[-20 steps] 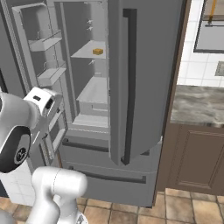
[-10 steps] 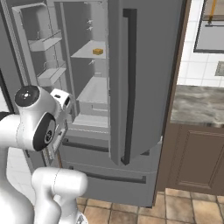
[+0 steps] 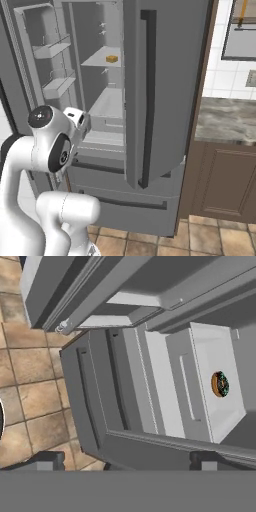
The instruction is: Take the cake and donut from the fridge and place them on the empty tray on the dining counter.
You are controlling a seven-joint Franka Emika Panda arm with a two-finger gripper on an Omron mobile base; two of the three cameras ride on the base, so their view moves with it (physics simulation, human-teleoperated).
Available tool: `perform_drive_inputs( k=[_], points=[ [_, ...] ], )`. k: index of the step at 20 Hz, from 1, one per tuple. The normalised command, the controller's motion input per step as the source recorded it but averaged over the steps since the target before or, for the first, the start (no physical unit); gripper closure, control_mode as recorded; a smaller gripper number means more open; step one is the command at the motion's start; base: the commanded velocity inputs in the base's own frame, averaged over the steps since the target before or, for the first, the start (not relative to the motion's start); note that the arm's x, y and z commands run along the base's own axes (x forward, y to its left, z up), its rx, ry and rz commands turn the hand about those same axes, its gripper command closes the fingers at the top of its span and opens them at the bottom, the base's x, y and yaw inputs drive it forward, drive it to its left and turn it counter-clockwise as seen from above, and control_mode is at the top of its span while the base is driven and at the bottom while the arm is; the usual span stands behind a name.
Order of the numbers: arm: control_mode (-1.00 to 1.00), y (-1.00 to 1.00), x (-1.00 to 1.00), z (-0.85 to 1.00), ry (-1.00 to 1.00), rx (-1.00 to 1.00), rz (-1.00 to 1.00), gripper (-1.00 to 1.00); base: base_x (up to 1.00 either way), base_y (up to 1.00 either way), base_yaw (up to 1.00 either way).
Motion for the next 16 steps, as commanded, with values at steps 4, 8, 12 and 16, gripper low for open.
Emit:
perform_drive_inputs(
  k=[4,8,12,16],
  points=[
    [-1.00,-0.04,0.28,0.00,0.00,0.00,0.00,-1.00,0.00,0.00,0.00],
    [-1.00,-0.01,0.34,-0.03,0.00,0.00,0.00,-1.00,0.00,0.00,0.00],
    [-1.00,0.00,0.47,-0.16,0.00,0.00,0.00,-1.00,0.00,0.00,0.00],
    [-1.00,-0.03,0.45,-0.30,0.00,-0.02,0.01,-1.00,0.00,0.00,0.00]
  ],
)
